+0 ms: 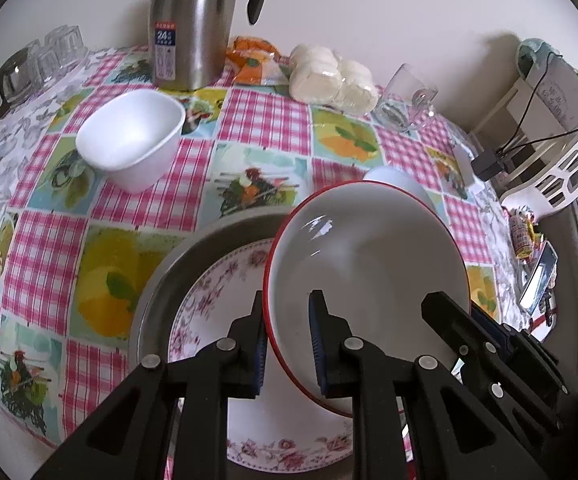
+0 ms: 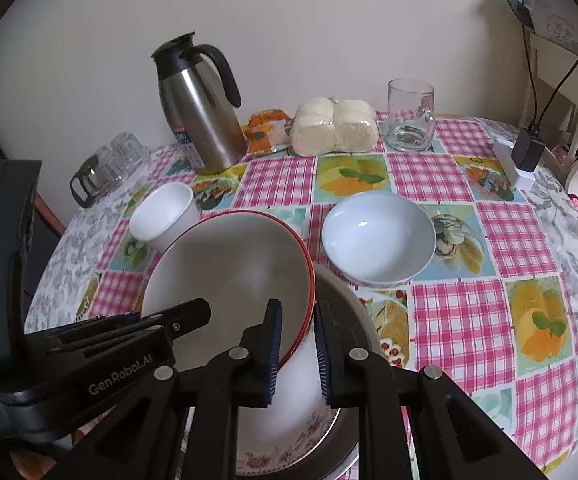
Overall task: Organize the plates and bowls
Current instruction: 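Lower the red-rimmed bowl onto the floral plate inside the basin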
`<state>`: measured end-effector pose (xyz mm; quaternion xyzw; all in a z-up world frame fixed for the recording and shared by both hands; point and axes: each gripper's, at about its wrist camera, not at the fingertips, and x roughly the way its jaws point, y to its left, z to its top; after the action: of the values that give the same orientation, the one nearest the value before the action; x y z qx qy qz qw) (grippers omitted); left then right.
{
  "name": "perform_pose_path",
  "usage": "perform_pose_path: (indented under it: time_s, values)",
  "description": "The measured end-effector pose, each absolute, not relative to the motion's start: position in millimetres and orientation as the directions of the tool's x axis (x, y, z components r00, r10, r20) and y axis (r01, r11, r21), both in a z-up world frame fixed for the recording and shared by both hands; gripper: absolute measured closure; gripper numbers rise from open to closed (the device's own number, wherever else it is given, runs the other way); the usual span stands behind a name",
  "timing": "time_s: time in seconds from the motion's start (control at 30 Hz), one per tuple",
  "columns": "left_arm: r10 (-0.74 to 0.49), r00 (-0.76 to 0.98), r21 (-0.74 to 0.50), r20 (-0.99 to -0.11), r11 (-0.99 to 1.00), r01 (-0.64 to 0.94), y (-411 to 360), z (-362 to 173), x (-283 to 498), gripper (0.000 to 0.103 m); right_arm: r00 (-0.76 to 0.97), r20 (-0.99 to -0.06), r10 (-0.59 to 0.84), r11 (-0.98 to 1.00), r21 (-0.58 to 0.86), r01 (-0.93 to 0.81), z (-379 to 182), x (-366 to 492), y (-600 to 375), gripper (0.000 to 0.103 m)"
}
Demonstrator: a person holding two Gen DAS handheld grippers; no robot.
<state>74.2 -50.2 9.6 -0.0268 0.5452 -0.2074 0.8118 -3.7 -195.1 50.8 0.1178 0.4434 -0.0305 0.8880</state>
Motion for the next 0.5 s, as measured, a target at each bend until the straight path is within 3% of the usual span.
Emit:
perform_pose_path:
  time_s: [0.5]
  values:
    - [-0.315,0.27,-0.239,-0.91,0.93,0.278,-46.3,-6.2,71.0,0.083,0.547,-0.835,0.062,0.976,0.165,0.141,31.3,-1.1,-185.3,0.083]
